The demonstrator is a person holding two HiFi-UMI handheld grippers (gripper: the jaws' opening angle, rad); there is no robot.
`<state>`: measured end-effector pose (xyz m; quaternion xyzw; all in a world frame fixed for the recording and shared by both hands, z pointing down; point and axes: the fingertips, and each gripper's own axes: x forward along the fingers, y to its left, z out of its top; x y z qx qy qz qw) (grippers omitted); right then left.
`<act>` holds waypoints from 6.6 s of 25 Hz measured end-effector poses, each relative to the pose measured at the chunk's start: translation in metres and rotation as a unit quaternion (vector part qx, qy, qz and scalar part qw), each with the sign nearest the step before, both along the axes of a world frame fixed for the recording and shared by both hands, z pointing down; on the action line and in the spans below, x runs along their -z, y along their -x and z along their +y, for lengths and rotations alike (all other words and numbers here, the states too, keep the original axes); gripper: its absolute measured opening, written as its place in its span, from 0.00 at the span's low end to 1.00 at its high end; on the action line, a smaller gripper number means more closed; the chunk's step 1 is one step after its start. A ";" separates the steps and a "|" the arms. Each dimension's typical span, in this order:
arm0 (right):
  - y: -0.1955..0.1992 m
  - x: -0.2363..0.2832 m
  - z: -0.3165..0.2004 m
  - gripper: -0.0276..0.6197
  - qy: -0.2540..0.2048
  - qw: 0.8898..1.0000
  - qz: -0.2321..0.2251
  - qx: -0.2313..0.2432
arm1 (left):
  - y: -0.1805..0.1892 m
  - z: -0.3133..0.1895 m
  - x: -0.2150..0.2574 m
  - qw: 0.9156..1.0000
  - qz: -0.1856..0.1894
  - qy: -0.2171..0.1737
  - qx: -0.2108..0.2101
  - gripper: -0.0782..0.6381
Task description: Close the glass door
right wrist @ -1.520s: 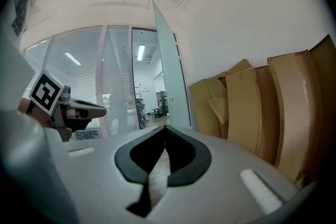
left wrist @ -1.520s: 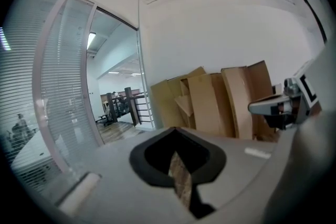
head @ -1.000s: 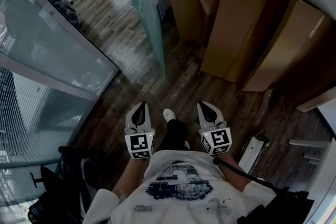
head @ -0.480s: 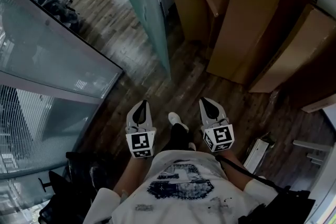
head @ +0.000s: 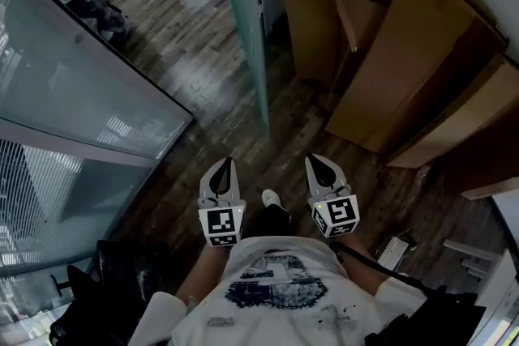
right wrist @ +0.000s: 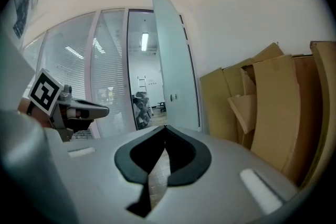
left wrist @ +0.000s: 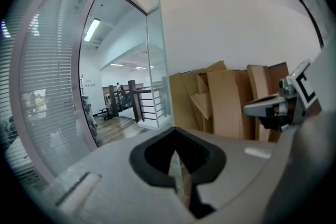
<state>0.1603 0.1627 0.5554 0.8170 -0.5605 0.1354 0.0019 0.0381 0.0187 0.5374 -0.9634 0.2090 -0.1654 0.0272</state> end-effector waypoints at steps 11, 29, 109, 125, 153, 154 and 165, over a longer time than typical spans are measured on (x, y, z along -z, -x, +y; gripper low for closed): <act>-0.029 0.017 -0.096 0.05 -0.014 1.000 0.016 0.019 | -0.037 -0.073 0.014 1.000 0.013 -0.010 -0.002 0.11; -0.121 0.020 -0.159 0.05 -0.015 0.995 0.033 0.095 | -0.119 -0.119 0.012 0.998 0.032 0.003 0.055 0.11; -0.058 0.004 -0.392 0.24 0.006 0.892 0.072 0.446 | -0.045 -0.263 0.004 0.927 0.004 0.001 0.375 0.11; -0.021 0.001 -0.468 0.23 0.012 0.905 0.074 0.420 | -0.005 -0.352 0.013 0.931 0.021 0.017 0.365 0.11; 0.017 -0.010 -0.627 0.23 0.001 0.932 0.079 0.353 | 0.109 -0.408 0.003 0.905 0.034 0.026 0.423 0.11; 0.017 -0.010 -0.634 0.23 -0.001 0.933 0.080 0.350 | 0.111 -0.410 0.001 0.903 0.031 0.028 0.427 0.11; 0.035 -0.005 -0.698 0.24 -0.017 0.937 0.083 0.340 | 0.117 -0.452 -0.005 0.897 0.016 0.038 0.440 0.11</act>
